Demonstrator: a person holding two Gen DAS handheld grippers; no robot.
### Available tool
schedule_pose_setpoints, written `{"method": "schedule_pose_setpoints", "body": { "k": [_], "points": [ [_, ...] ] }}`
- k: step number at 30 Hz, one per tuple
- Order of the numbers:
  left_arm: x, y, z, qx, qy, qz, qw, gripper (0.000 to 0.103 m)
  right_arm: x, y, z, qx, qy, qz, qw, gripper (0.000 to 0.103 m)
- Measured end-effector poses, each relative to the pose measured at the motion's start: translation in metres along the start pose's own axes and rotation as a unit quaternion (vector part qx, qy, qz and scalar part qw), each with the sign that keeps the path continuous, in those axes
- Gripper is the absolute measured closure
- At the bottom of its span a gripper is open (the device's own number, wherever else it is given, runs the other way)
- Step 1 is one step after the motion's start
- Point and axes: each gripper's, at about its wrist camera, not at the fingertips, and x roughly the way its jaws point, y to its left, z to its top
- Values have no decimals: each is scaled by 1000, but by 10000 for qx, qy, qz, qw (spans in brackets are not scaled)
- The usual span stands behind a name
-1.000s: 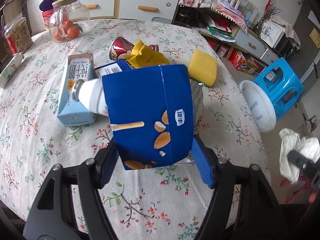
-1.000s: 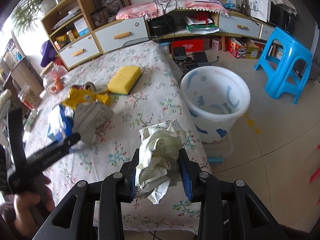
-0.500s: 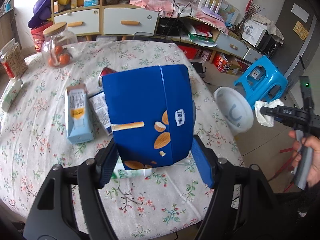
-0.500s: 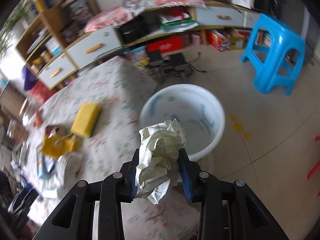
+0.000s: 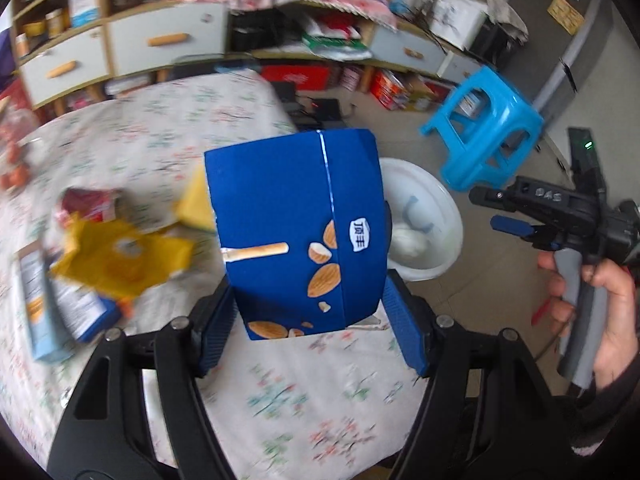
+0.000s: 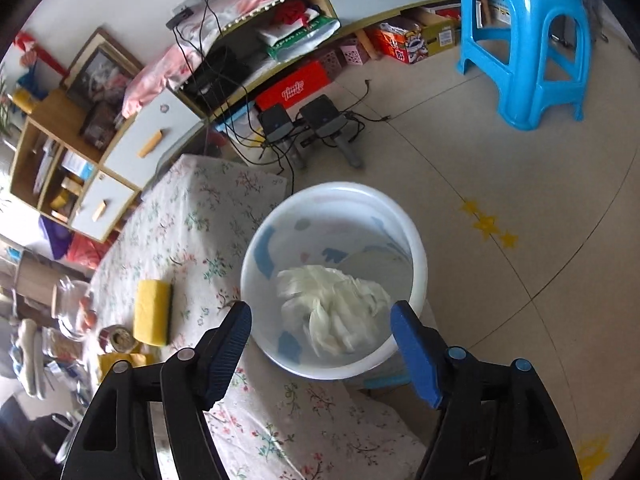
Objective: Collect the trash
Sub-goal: 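Carry the blue snack box over the bin and release it with the left gripper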
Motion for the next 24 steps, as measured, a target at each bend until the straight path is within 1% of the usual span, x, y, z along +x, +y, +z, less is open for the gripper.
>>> {"method": "schedule_pose_setpoints", "body": {
  "k": [3,7,9,14,20,22,24],
  "points": [
    [28,-15,13,65,213,-156,9996,32,-11,-3,0,-82,-81,-153,9998,30],
    [53,-39,25,164,288,-244,9992,32,-25,-16,0,-84,-175,-187,9996,30],
    [64,-49,29,240,329,-269,9988,32,-35,-27,-1,-106,-273,-312,9991,30],
    [84,-65,38,307,424,-368,9980,32,-51,-49,-5,-210,-454,-616,9968,29],
    [95,-75,44,345,434,-459,9974,32,-56,-72,-7,-75,-451,-709,9964,29],
    [99,-76,48,343,406,-547,9971,29,-57,-77,-7,-17,-438,-708,9965,29],
    [99,-77,50,357,369,-527,9973,22,-57,-78,-6,-5,-444,-696,9966,29]
  ]
}}
